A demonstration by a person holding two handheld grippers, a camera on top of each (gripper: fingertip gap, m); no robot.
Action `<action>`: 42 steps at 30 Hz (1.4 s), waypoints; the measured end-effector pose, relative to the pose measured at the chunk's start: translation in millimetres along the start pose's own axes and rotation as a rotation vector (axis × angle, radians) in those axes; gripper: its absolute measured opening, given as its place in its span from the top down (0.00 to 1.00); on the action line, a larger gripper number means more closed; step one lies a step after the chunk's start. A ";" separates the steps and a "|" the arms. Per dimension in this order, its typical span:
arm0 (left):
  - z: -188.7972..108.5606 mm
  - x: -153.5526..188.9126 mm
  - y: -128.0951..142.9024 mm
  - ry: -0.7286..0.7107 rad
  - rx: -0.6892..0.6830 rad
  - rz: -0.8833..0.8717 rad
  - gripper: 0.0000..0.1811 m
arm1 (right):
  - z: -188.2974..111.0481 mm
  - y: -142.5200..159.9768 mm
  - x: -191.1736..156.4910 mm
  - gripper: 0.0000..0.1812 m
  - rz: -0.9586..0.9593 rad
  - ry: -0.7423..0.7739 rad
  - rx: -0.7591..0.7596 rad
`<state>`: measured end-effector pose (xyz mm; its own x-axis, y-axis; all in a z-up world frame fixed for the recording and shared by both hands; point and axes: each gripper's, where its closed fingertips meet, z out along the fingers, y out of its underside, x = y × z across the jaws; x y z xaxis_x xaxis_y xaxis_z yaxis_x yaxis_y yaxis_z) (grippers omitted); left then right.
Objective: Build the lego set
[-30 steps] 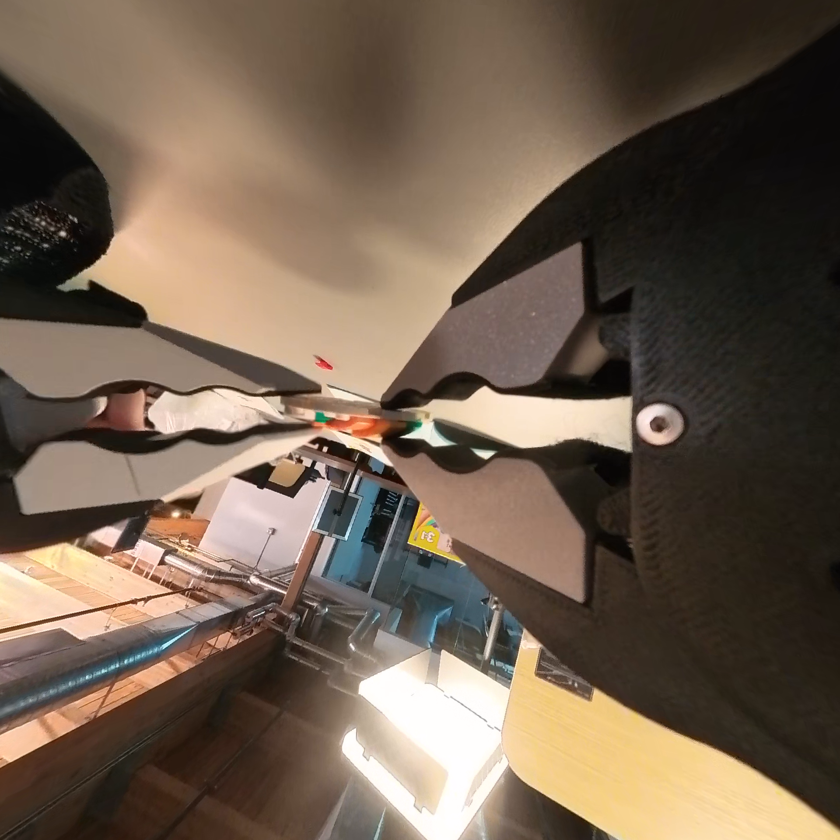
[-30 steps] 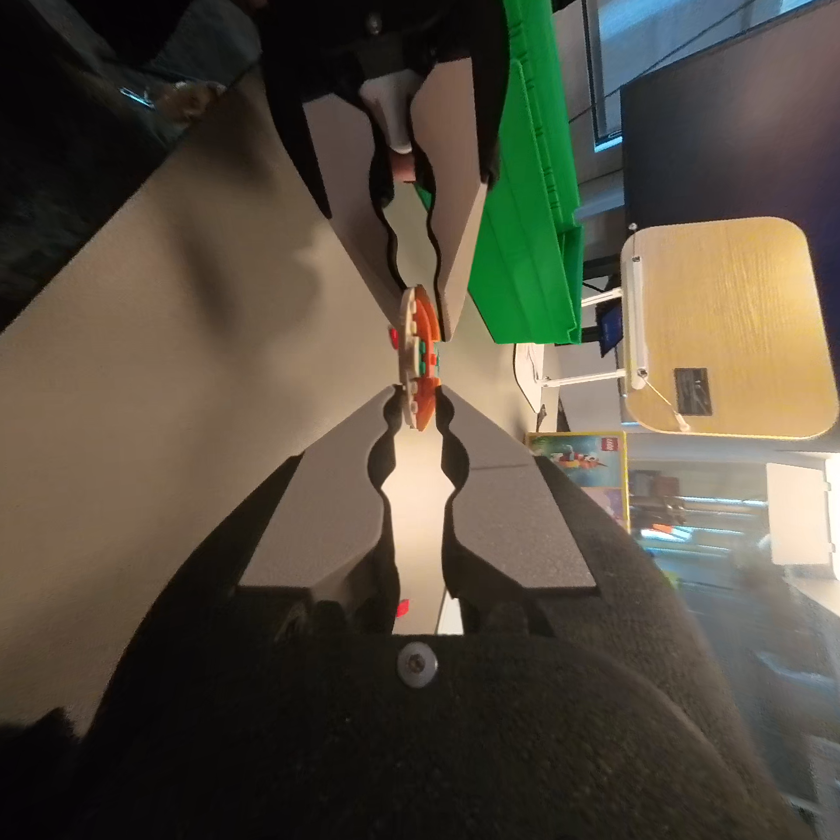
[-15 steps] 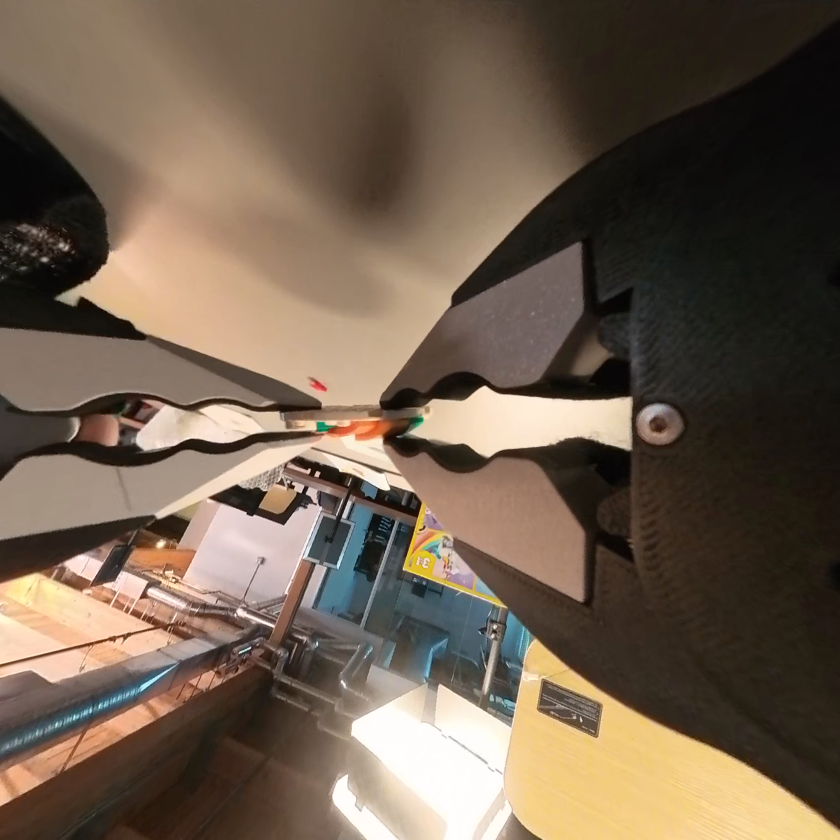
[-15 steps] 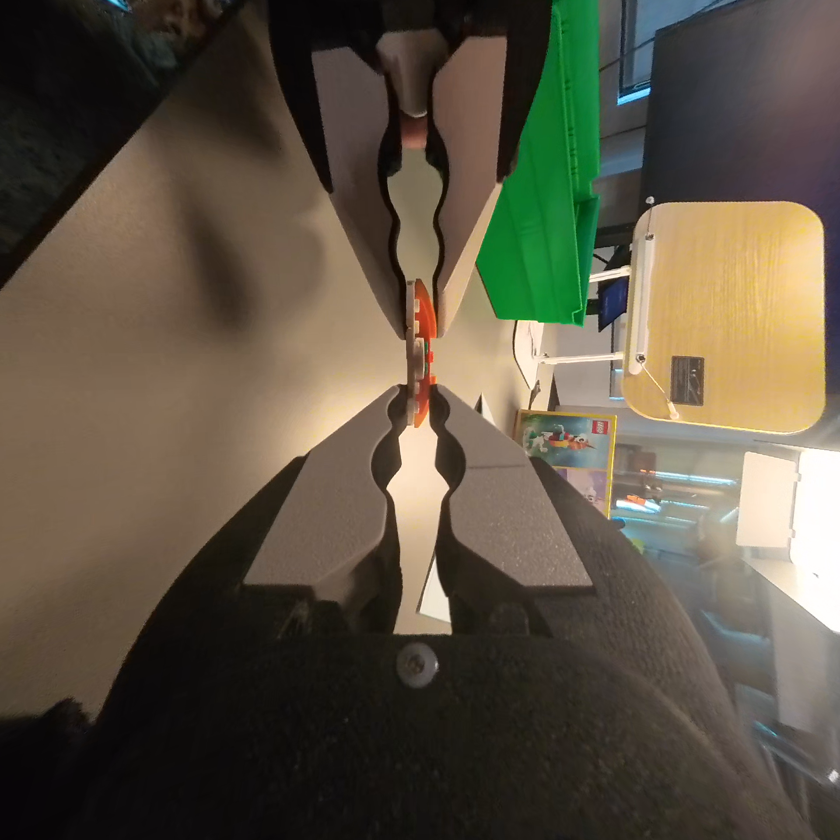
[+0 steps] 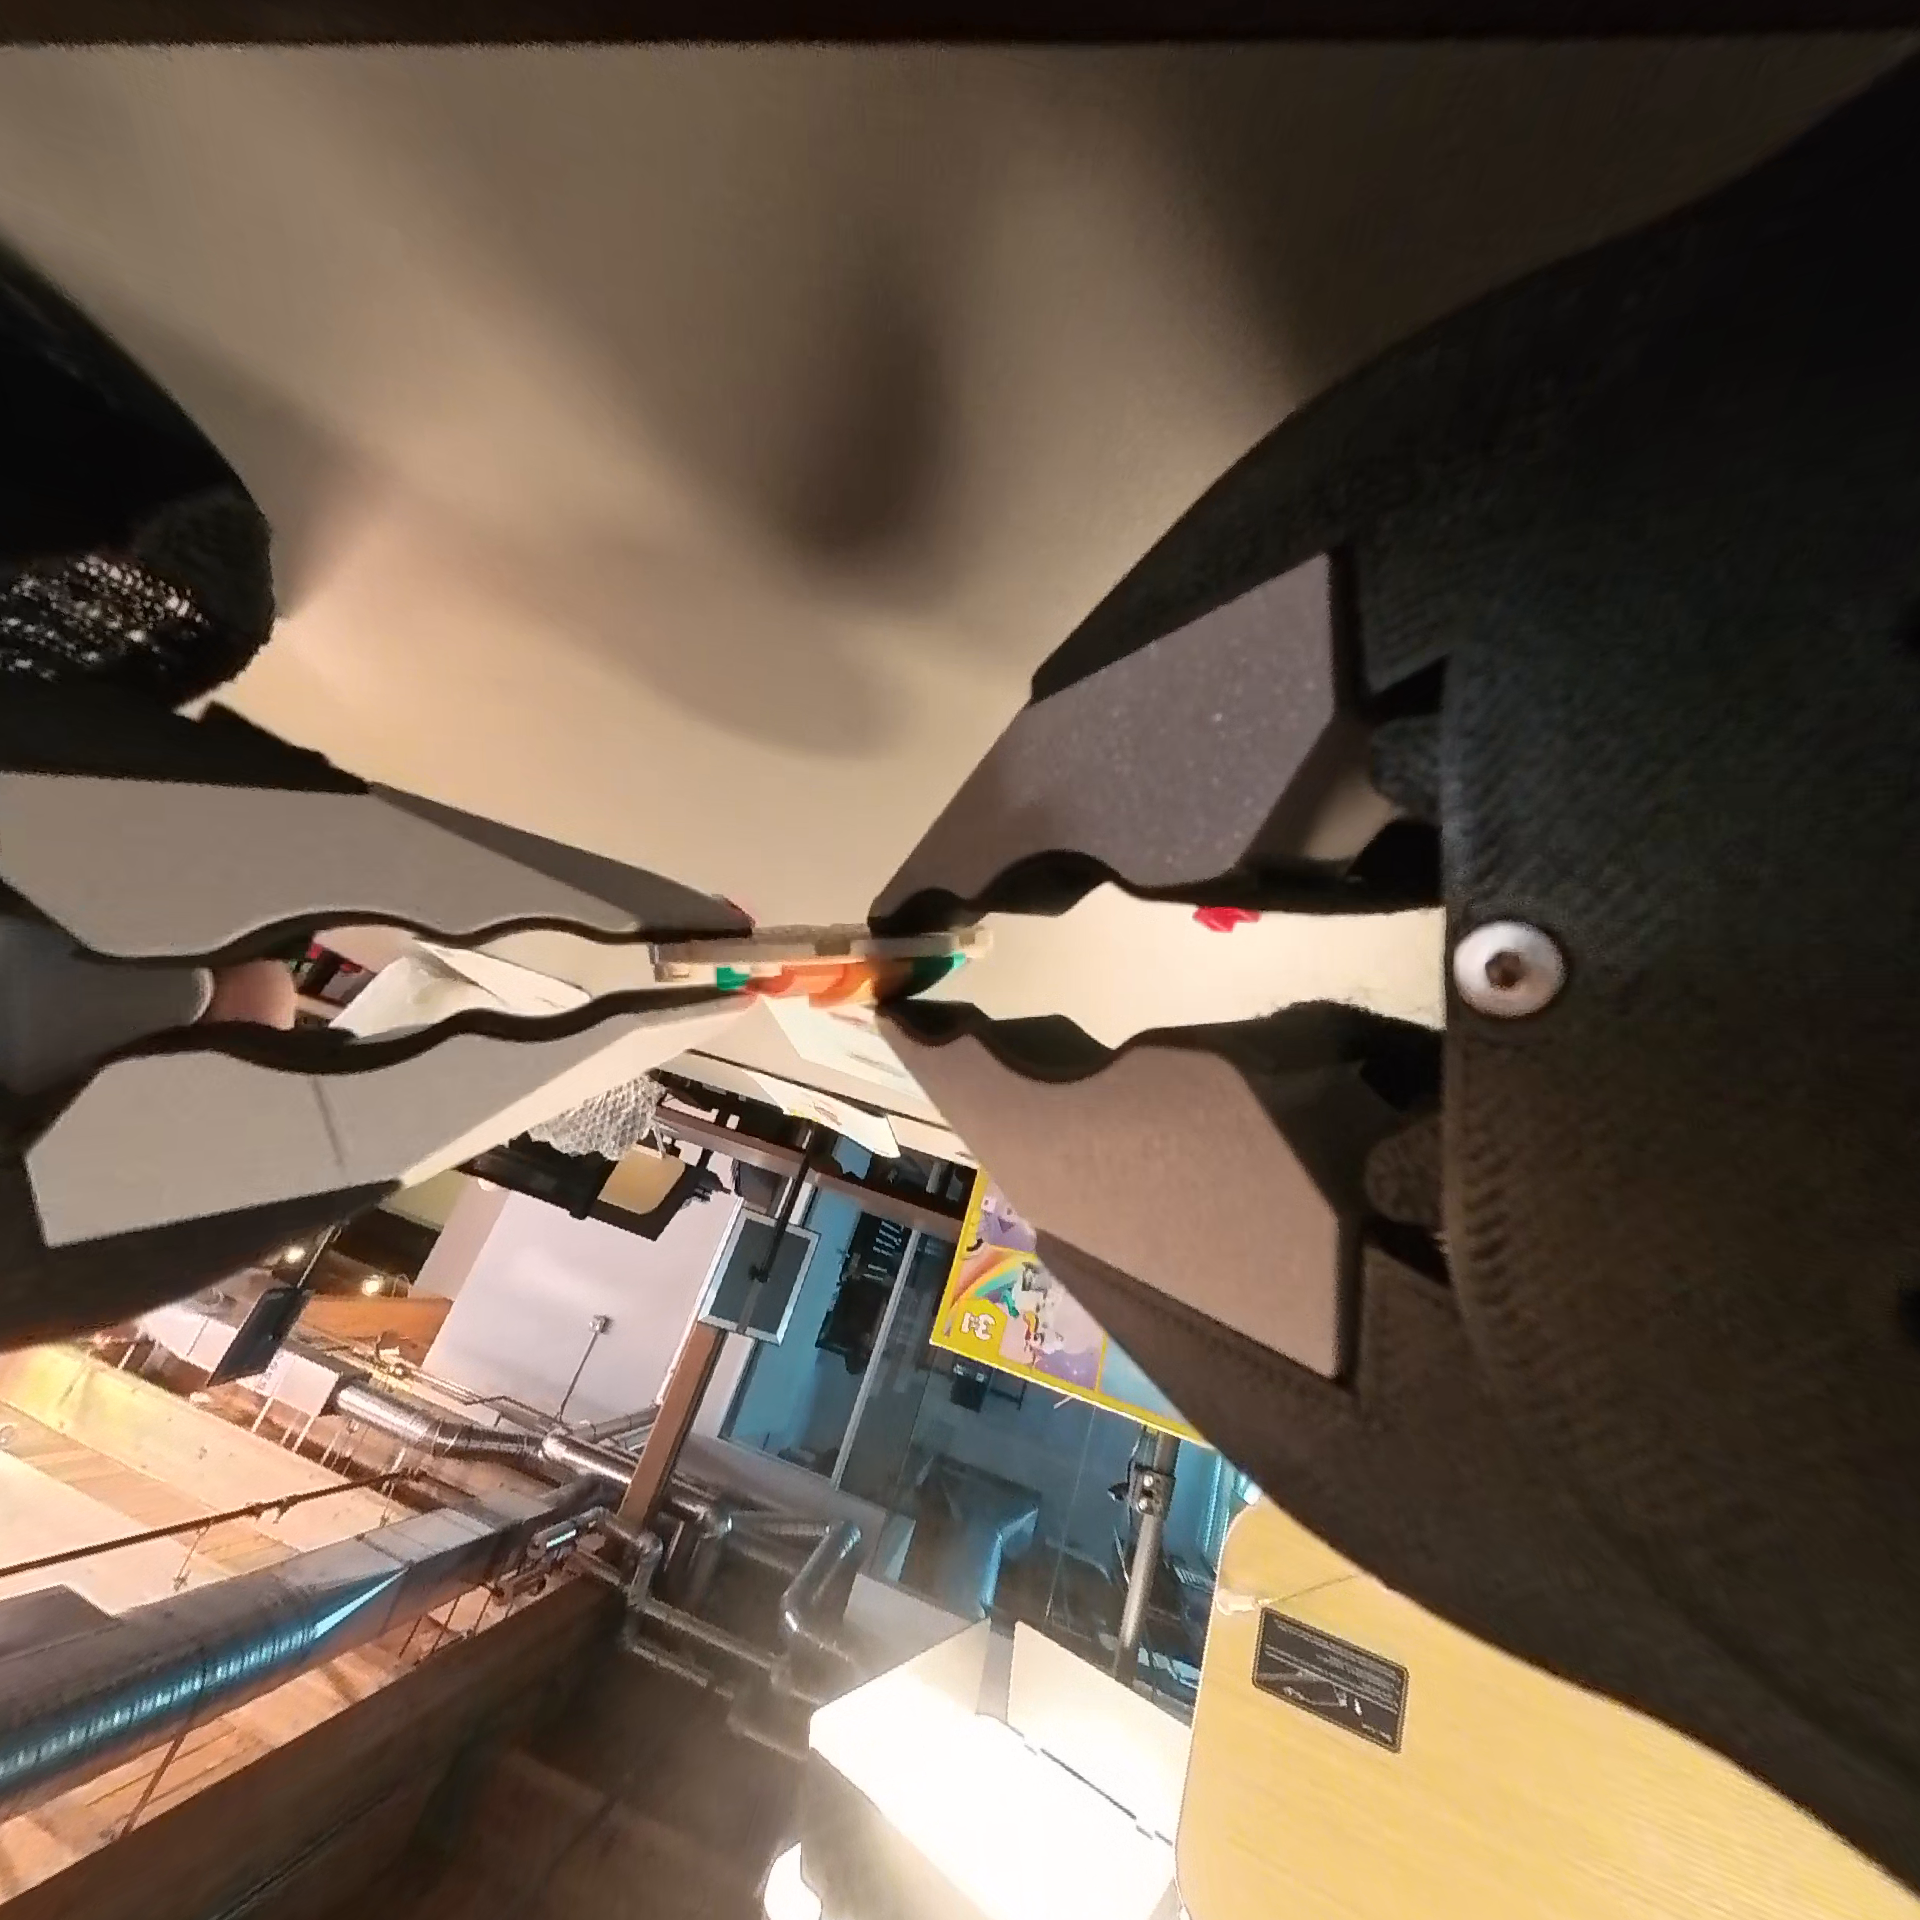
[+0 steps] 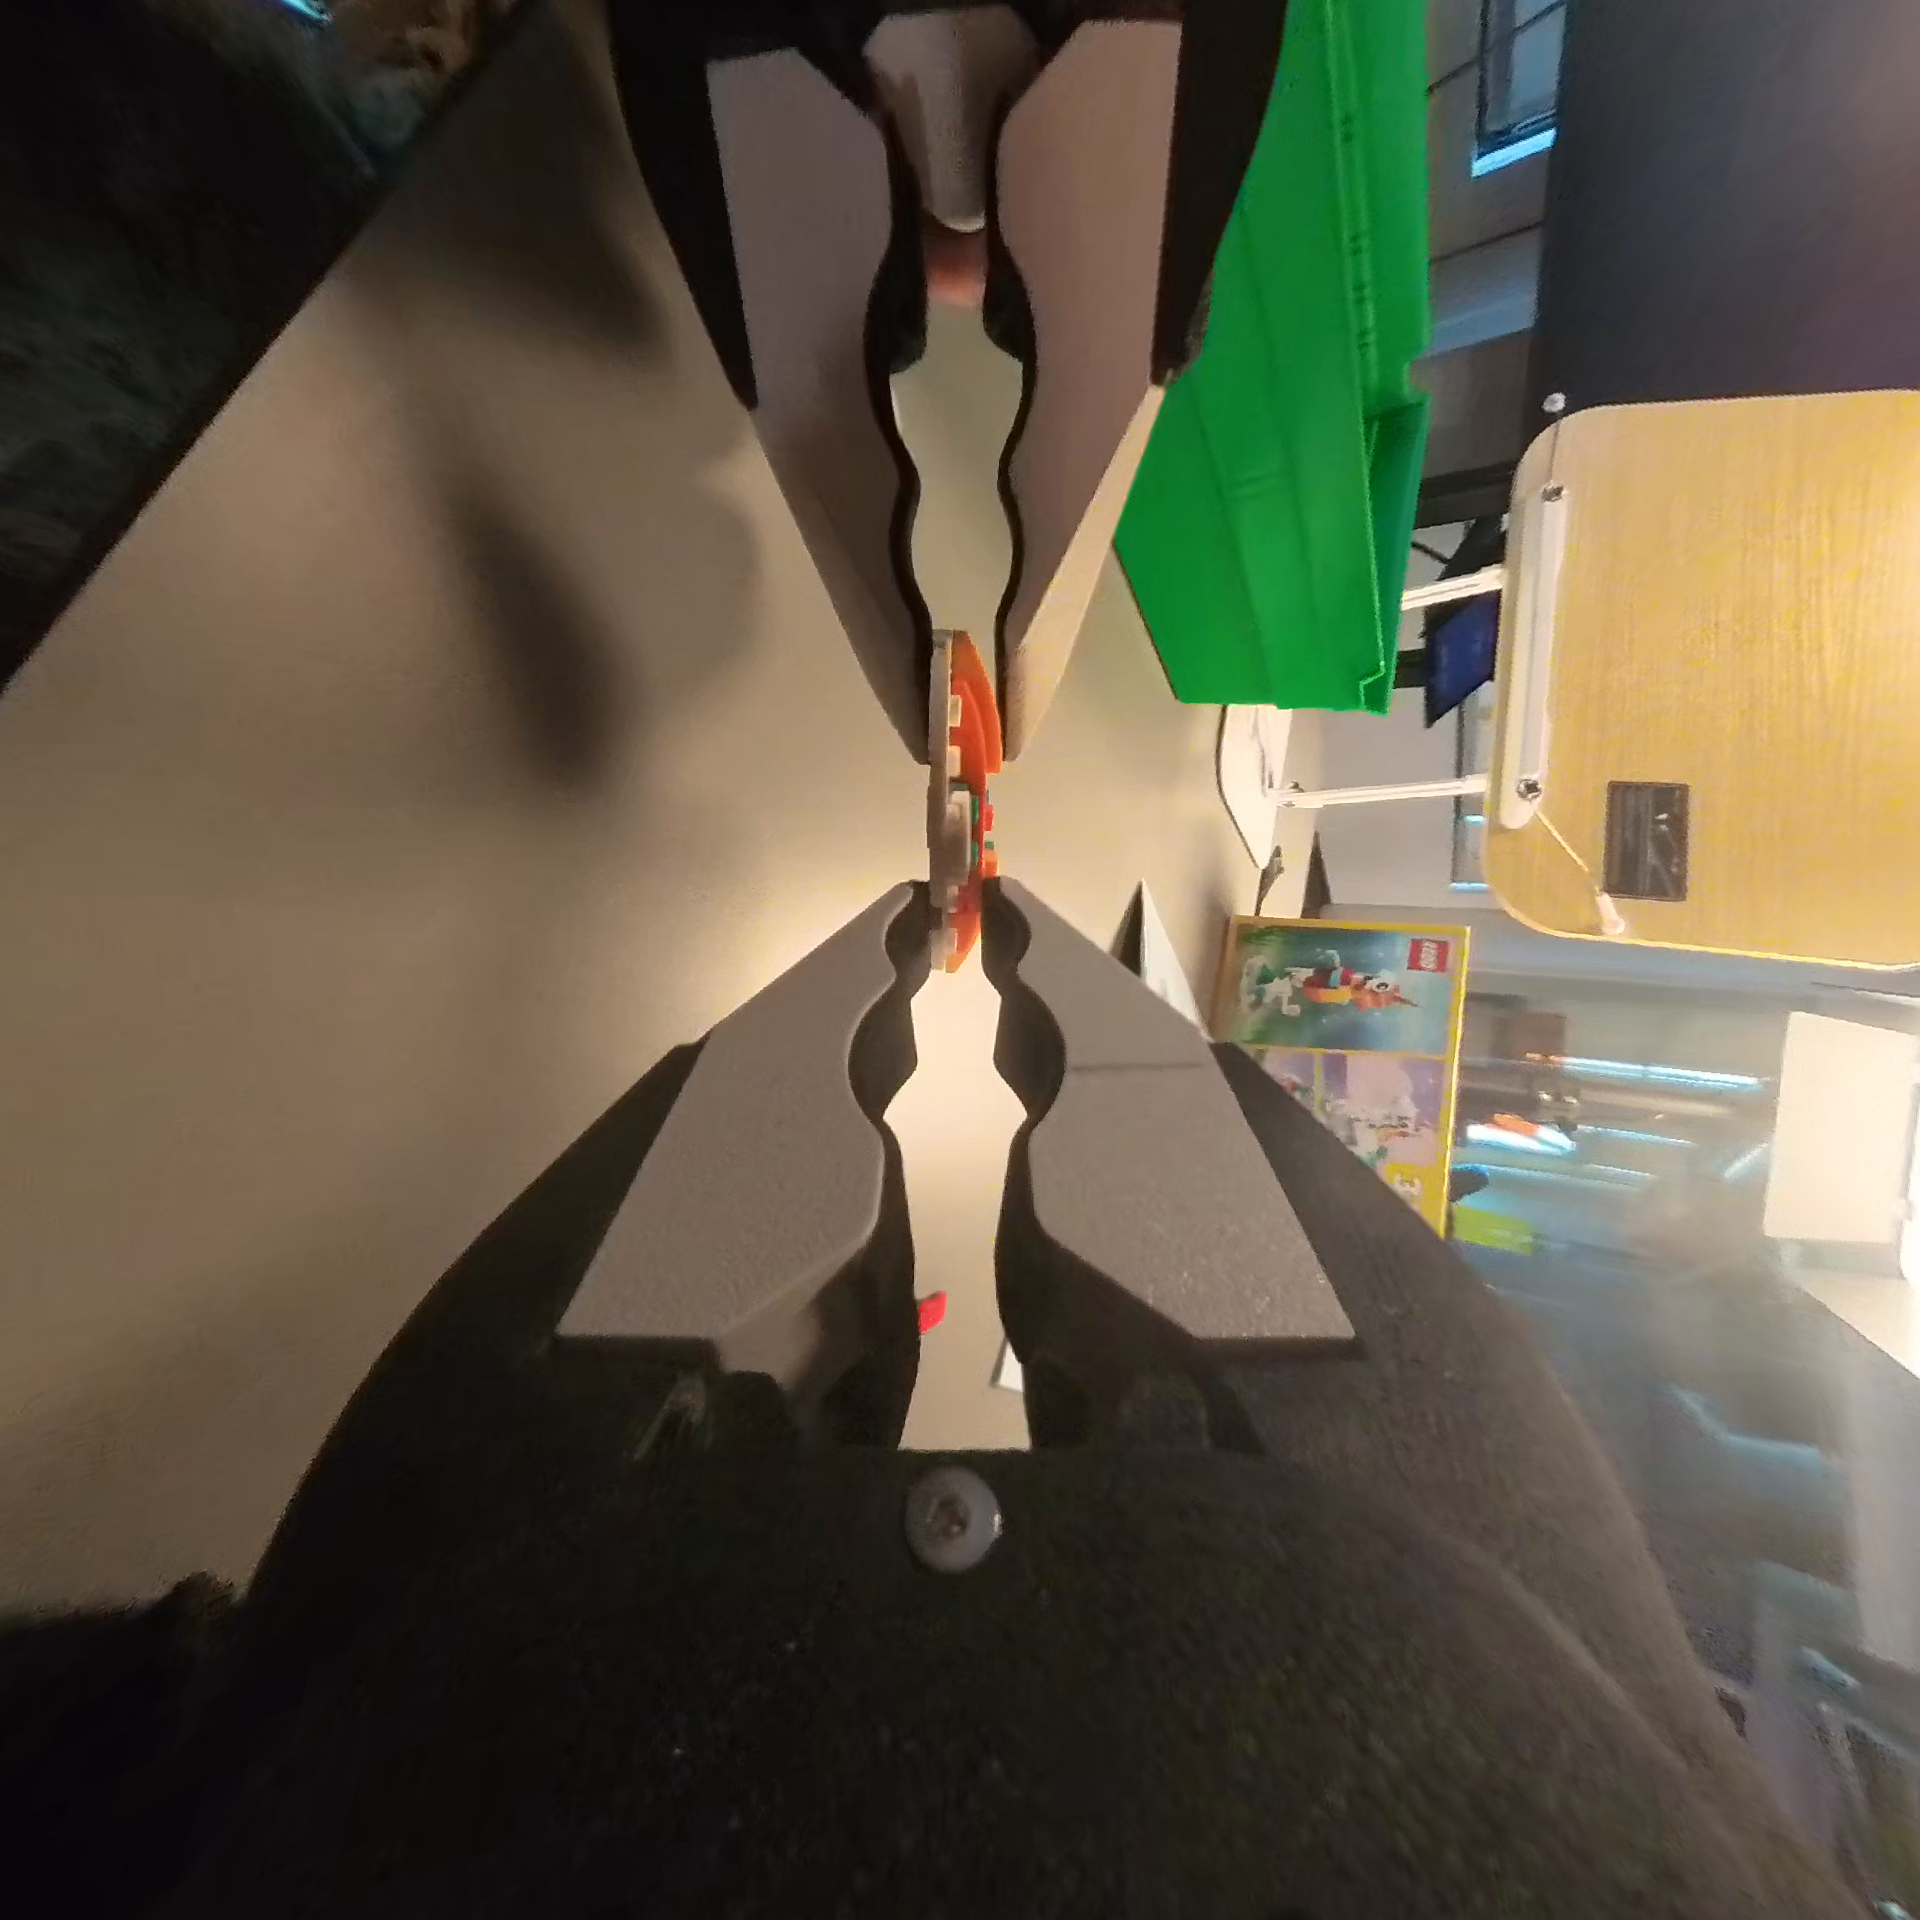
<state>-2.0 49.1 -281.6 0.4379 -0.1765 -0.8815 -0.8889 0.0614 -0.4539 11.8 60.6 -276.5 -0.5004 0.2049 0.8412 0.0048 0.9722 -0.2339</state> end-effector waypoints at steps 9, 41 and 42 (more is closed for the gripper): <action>-3.1 -8.7 -3.7 -0.012 0.050 -0.102 0.94 | -2.5 -7.9 6.4 0.91 0.254 -0.059 0.131; -22.5 -26.3 -22.8 0.036 0.265 -0.382 0.94 | -13.6 -23.2 22.4 0.85 0.487 -0.071 0.363; -24.2 -25.7 -25.2 0.053 0.286 -0.399 0.94 | -16.8 -27.1 24.5 0.86 0.499 -0.072 0.397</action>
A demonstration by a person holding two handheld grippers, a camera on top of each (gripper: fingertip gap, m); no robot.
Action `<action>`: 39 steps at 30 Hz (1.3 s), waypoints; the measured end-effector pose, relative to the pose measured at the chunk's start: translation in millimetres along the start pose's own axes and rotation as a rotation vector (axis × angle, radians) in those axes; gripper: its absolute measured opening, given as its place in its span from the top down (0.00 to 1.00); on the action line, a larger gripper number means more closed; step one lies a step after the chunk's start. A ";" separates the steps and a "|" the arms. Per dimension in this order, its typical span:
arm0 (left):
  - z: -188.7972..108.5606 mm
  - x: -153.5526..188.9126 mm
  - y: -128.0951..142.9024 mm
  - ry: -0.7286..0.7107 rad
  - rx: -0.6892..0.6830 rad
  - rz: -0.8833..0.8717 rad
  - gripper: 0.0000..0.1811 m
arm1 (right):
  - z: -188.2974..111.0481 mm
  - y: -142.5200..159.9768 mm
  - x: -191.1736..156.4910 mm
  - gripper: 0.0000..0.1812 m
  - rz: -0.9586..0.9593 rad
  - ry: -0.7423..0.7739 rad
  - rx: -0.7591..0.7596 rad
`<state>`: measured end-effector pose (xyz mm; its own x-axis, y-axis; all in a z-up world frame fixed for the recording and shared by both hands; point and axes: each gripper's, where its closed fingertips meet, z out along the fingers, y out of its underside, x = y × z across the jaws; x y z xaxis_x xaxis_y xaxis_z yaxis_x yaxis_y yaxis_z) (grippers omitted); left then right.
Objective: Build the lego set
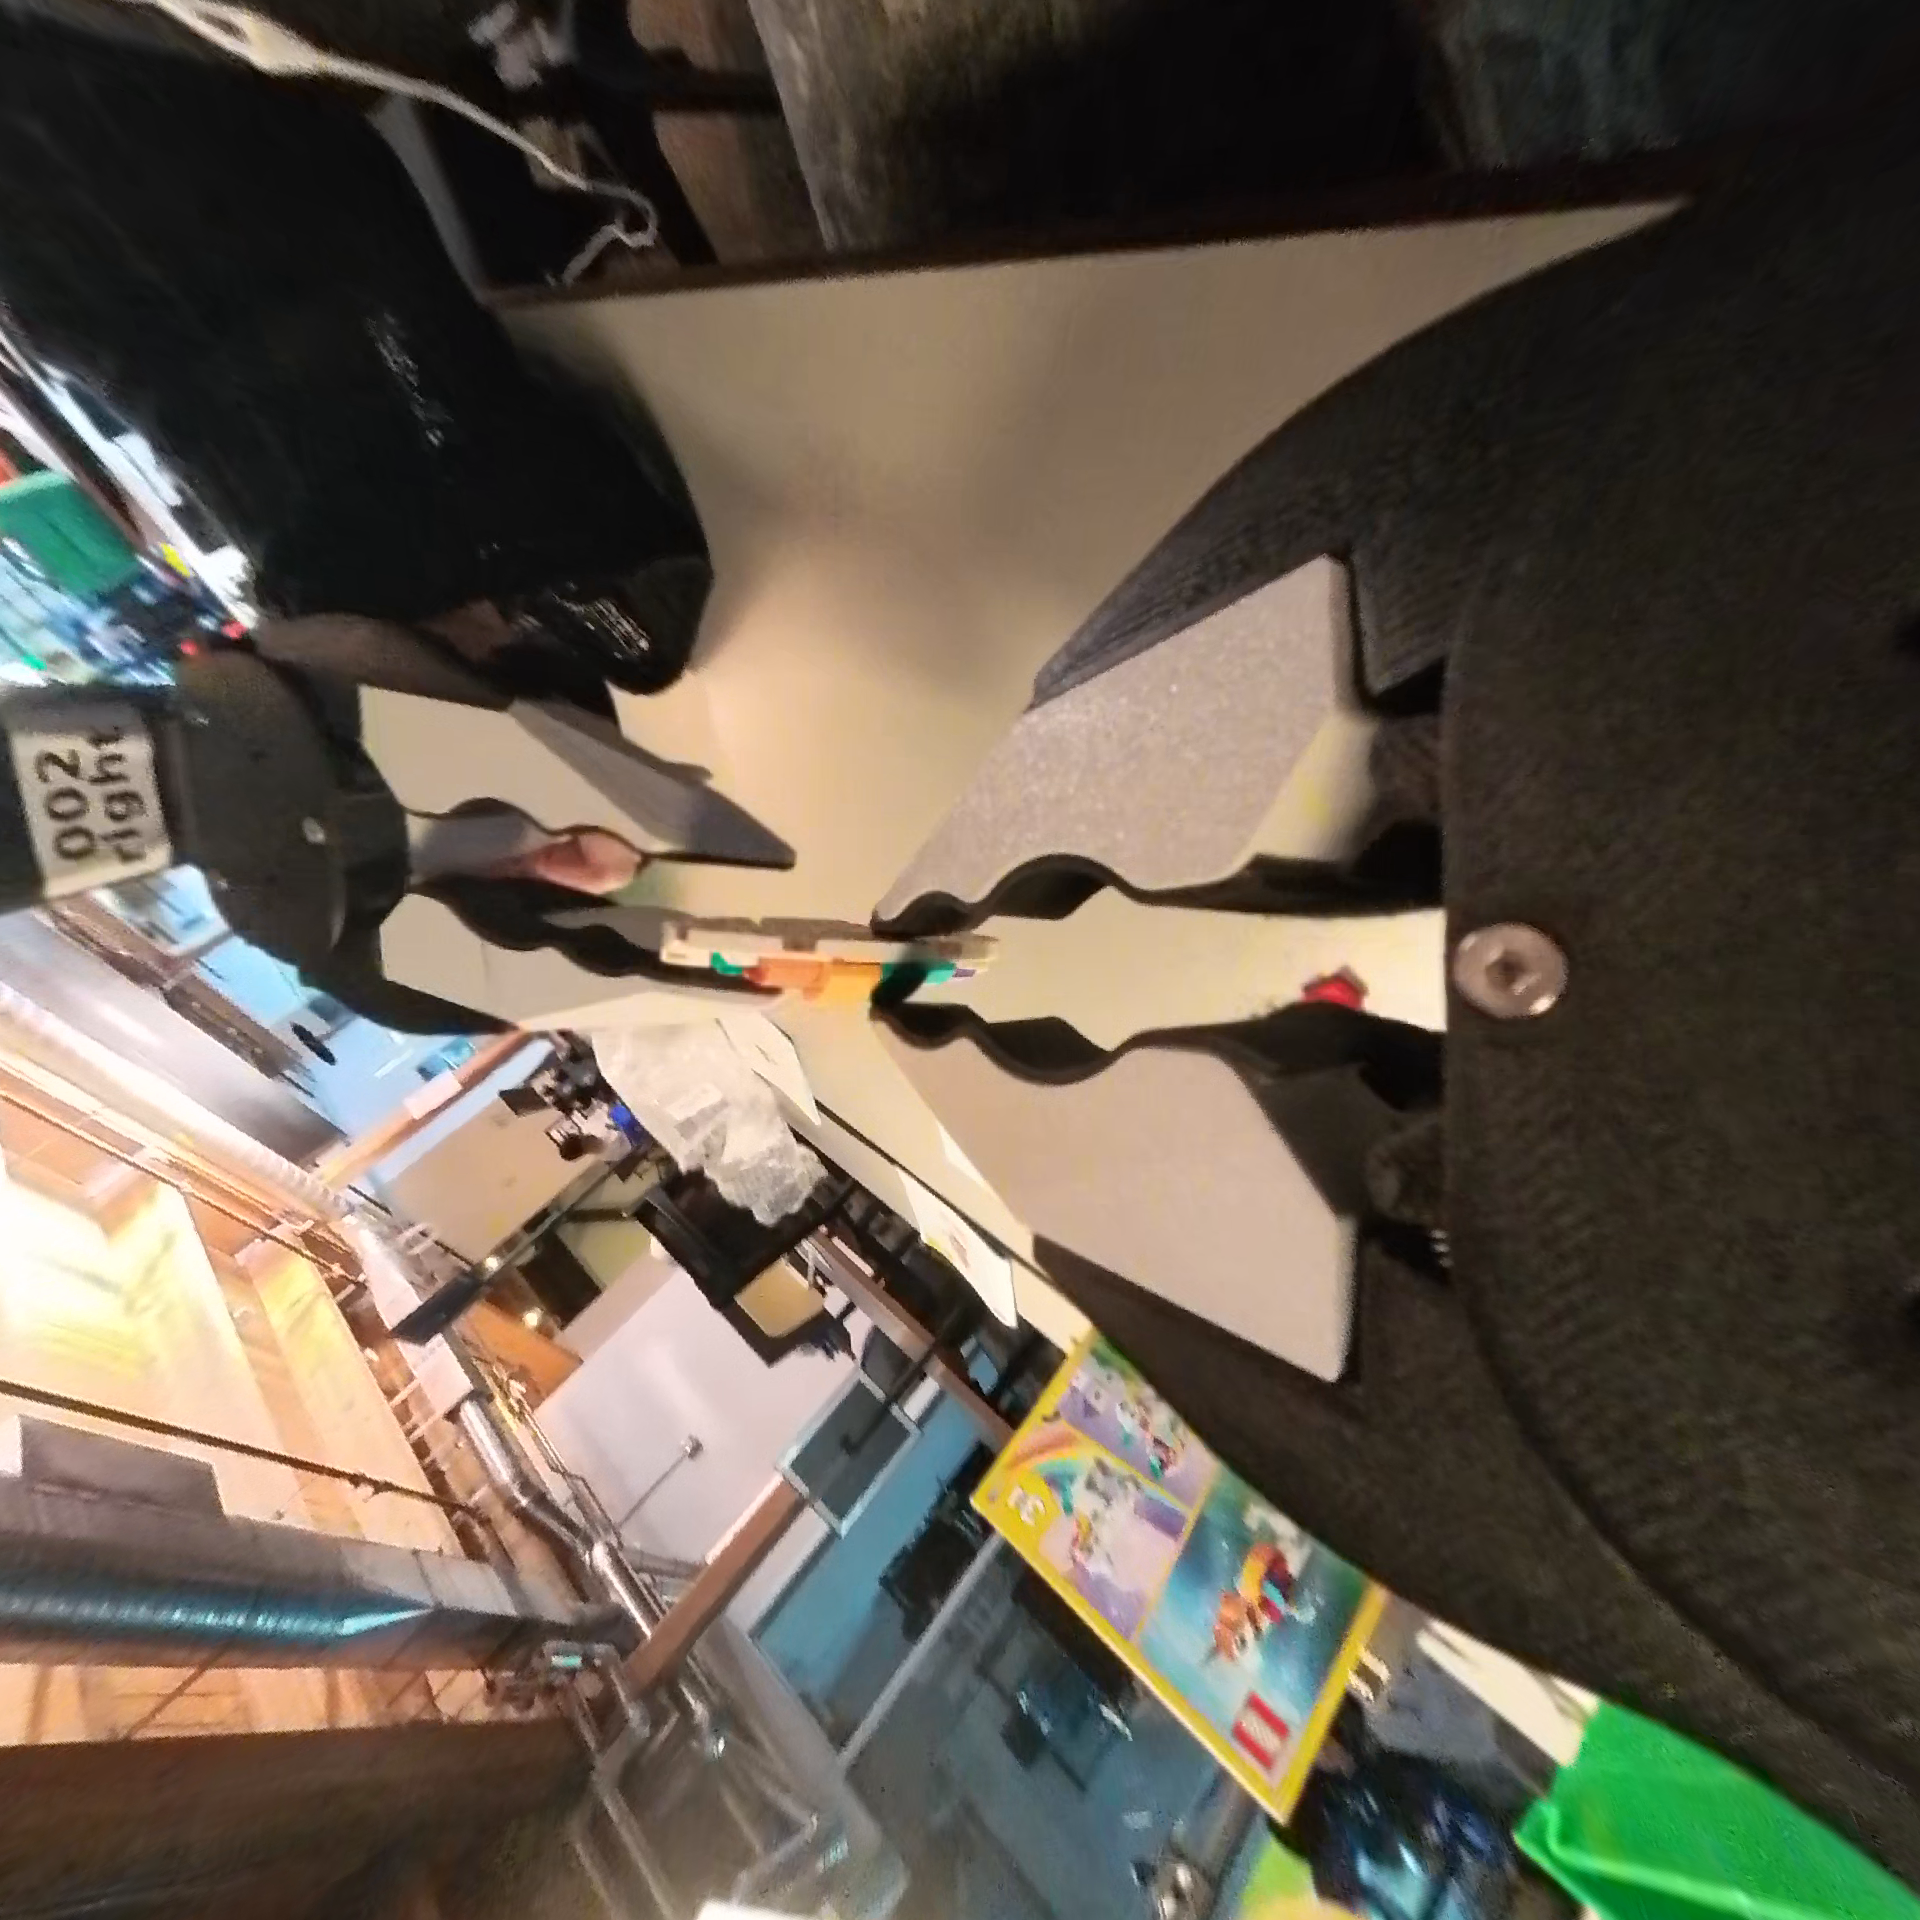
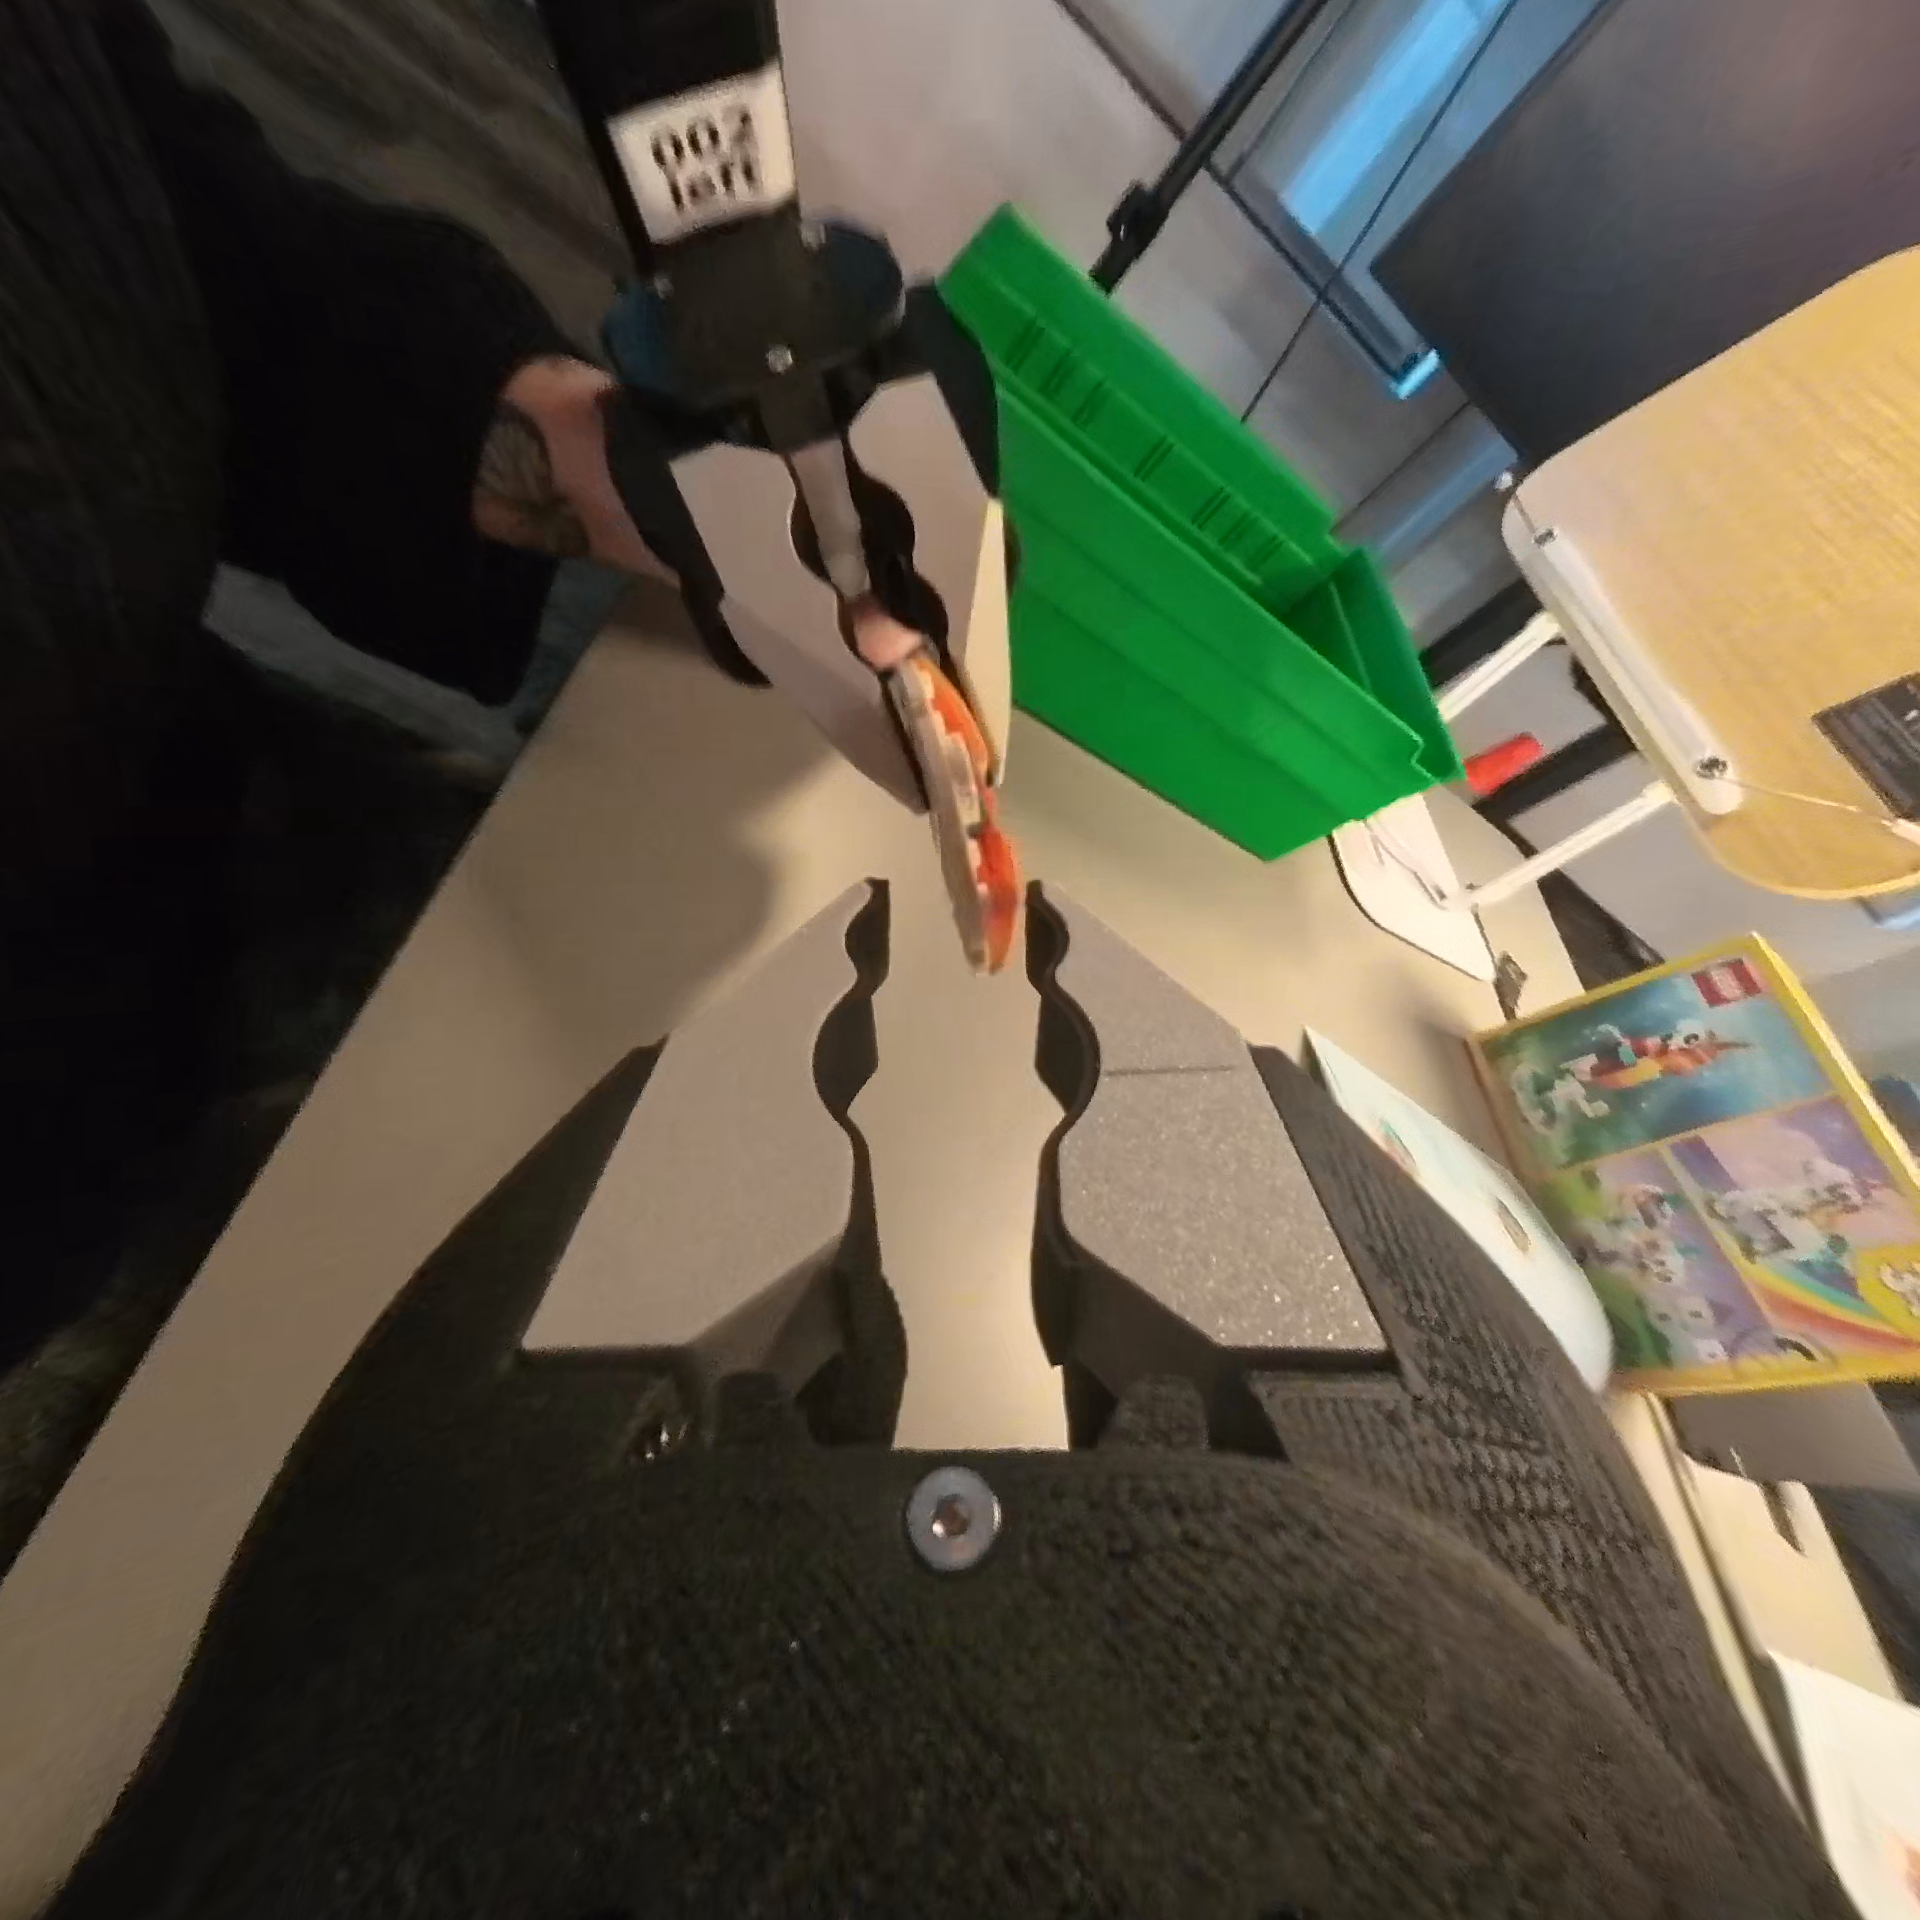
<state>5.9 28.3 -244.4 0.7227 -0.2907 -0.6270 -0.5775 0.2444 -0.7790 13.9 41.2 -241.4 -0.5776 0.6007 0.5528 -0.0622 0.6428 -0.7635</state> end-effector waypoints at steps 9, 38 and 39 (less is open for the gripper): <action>-9.7 5.1 -20.2 0.109 0.144 -0.162 0.94 | -7.6 -31.3 -6.4 0.95 0.052 -0.057 0.186; -19.6 -48.2 17.5 -0.267 -0.088 0.039 0.94 | -26.0 64.2 43.7 0.80 0.335 0.134 -0.160; -22.5 -51.5 22.9 -0.301 -0.138 0.089 0.94 | -34.2 92.5 51.9 0.82 0.418 0.180 -0.265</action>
<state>-53.1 28.1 -230.2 0.7349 0.0169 -0.6779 -0.6744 0.1231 -0.7280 6.0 148.1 -271.9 -0.3591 0.8885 0.2857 0.3648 0.4154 -0.8333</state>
